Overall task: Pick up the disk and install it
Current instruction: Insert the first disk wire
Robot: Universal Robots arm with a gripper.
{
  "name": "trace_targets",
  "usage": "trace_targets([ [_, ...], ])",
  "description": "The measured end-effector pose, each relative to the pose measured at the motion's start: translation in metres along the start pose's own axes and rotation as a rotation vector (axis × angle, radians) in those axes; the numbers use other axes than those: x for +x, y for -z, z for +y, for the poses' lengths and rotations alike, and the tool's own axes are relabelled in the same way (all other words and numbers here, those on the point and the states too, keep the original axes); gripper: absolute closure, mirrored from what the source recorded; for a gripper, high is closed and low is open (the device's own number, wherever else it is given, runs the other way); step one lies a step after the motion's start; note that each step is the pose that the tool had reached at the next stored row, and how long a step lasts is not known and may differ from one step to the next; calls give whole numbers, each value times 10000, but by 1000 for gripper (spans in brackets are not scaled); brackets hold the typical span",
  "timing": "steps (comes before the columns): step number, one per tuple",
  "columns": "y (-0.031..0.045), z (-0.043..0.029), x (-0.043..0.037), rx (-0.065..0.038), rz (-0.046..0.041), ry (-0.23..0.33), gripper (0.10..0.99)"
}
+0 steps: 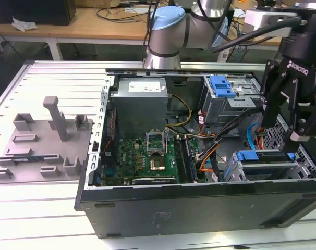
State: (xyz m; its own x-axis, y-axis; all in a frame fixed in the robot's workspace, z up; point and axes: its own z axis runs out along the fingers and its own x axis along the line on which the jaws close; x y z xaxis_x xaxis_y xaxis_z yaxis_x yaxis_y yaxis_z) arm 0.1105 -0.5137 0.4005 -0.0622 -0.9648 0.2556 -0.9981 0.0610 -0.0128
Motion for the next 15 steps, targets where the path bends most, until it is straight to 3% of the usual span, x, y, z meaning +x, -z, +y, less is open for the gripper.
trace_targets([
  [1,4,10,-42,5,89,0,392],
  [4,32,37,-227,37,583,-2,392],
  [7,67,47,-406,77,1225,-3,392],
  [8,75,44,-468,86,1378,-2,392],
  [10,86,21,-541,92,1447,-4,392],
  [12,94,-50,-597,89,1448,-6,392],
  [15,103,-234,-678,91,1448,-5,392],
])
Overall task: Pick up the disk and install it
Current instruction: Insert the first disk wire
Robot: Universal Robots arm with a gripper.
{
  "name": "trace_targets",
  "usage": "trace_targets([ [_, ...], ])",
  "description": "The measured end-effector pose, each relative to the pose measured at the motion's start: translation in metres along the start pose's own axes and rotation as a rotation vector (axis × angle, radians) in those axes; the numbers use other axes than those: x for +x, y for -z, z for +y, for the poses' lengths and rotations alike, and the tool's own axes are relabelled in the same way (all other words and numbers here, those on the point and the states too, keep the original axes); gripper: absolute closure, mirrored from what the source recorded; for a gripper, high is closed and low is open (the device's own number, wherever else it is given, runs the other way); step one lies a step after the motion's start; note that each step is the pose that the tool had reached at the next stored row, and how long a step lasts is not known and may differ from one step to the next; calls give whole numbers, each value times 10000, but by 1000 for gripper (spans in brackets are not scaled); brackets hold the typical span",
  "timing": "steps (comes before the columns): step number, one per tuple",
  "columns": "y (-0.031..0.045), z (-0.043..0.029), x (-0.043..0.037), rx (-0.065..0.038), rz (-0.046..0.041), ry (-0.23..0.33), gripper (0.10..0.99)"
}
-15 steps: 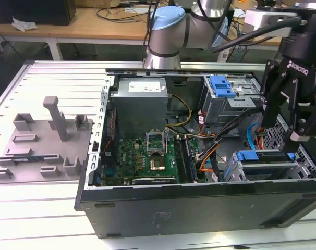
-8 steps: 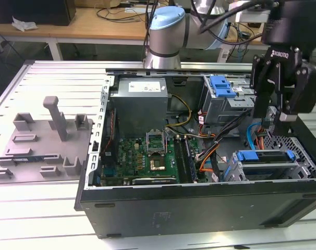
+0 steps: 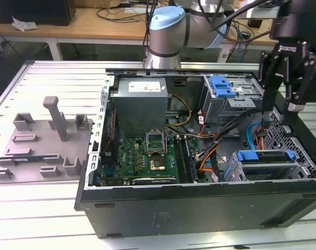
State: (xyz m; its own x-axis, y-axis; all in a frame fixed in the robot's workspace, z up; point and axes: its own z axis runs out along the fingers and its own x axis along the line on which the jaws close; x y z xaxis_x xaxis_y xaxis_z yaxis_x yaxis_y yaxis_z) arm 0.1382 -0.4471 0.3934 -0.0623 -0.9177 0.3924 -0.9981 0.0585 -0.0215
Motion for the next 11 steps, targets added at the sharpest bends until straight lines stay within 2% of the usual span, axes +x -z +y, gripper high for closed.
trace_targets([
  [3,28,-134,-89,-1,0,1,392],
  [5,65,-172,-190,0,1,1,408],
  [7,105,-200,-302,0,4,0,537],
  [8,124,-237,-371,1,16,1,537],
  [9,124,-261,-402,2,27,0,604],
  [11,104,-268,-439,2,36,1,604],
])
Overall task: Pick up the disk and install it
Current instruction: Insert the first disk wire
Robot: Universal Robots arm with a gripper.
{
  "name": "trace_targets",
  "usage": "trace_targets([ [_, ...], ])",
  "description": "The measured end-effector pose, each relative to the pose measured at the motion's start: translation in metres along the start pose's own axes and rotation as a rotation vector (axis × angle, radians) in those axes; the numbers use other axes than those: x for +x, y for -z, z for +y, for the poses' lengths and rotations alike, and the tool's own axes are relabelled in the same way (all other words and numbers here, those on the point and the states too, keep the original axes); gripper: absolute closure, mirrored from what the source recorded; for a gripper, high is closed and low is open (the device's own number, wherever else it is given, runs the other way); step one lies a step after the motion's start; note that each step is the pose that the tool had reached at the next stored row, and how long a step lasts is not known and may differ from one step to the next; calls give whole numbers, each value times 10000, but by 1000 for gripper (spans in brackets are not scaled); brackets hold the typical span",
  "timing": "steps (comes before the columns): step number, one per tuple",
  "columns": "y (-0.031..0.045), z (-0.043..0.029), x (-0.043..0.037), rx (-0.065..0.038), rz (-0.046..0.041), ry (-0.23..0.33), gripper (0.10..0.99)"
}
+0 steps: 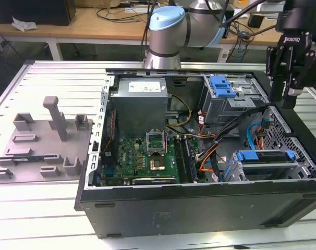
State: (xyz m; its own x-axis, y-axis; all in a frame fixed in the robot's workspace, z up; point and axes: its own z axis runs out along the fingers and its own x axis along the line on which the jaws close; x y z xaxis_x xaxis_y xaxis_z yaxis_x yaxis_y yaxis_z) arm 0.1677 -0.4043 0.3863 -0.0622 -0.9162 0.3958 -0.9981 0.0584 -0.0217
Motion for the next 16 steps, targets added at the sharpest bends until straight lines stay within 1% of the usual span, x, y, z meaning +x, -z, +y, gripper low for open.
trace_targets([
  [3,-37,2,-25,-2,1,-10,604],
  [8,-99,3,-52,44,-3,-77,604],
  [11,-174,6,-84,76,-5,-210,604],
  [13,-203,8,-97,74,-4,-291,604],
  [14,-255,11,-119,74,-3,-448,604],
  [15,-278,13,-129,73,9,-547,604],
  [16,-309,16,-142,47,50,-749,604],
])
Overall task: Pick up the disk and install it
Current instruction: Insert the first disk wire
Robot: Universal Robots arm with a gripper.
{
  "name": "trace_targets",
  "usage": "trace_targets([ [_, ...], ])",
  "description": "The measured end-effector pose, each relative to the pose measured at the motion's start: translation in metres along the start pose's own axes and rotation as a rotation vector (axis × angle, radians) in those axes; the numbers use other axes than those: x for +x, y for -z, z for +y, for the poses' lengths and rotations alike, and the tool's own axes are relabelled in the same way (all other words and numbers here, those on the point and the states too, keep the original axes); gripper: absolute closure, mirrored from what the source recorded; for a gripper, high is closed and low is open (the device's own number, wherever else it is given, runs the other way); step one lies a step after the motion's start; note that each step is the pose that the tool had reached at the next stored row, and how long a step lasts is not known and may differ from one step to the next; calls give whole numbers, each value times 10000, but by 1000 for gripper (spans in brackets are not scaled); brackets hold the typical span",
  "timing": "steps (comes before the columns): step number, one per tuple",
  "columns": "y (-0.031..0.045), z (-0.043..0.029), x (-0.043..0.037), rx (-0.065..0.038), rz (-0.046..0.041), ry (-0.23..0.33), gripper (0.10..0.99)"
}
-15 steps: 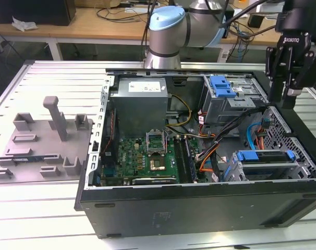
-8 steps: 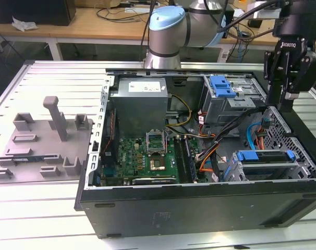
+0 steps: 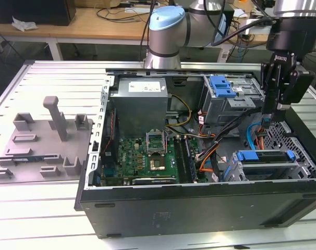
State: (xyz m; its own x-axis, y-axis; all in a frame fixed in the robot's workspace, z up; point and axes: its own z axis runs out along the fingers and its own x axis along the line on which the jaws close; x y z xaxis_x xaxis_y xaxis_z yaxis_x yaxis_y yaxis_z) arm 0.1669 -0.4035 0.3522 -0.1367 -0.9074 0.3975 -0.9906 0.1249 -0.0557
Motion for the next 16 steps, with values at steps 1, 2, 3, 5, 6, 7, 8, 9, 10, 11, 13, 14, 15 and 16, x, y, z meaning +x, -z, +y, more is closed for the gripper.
trace_targets([
  [1,-6,1,-3,6,6,-37,604],
  [2,-11,3,-5,17,16,-74,604],
  [3,-16,6,-6,35,24,-105,604],
  [5,-29,16,-11,71,34,-135,604],
  [6,-34,19,-12,77,36,-139,604],
  [7,-42,22,-16,81,40,-137,604],
  [8,-43,22,-16,81,44,-137,604],
  [9,-45,22,-17,81,42,-138,604],
  [10,-47,23,-18,79,44,-140,604],
  [11,-52,24,-20,76,44,-139,604],
  [13,-63,29,-24,73,47,-138,604],
  [14,-66,32,-25,72,51,-139,604],
  [15,-69,35,-26,74,57,-138,604],
  [16,-73,40,-27,77,72,-138,604],
])
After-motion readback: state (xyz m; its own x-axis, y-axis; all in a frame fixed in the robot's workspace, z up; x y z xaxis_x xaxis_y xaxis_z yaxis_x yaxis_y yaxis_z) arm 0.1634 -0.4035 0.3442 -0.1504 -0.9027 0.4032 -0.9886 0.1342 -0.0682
